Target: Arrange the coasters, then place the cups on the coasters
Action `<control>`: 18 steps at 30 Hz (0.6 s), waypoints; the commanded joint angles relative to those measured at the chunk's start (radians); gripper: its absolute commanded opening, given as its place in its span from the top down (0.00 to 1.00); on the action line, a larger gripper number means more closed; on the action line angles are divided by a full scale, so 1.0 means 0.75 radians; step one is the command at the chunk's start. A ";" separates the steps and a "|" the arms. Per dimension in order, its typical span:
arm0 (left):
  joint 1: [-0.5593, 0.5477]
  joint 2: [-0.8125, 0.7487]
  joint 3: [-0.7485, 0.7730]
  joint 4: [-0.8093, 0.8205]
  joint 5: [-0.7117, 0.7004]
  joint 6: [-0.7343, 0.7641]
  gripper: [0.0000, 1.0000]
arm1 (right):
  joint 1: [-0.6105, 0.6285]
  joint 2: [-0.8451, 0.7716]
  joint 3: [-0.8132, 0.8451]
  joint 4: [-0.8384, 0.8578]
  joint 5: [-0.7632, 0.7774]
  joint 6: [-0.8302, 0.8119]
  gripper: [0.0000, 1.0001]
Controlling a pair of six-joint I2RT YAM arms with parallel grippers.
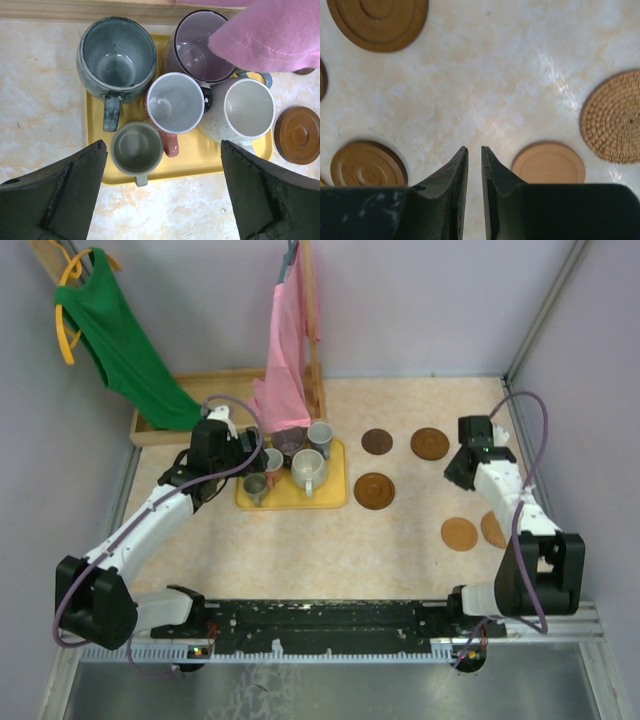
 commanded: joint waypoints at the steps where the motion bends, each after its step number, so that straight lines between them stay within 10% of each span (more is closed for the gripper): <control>1: -0.021 0.020 -0.002 0.048 0.027 -0.008 0.00 | 0.032 -0.177 -0.163 -0.053 -0.085 0.124 0.82; 18: -0.050 0.051 -0.008 0.078 0.059 0.002 0.00 | 0.041 -0.186 -0.456 -0.041 -0.017 0.196 0.82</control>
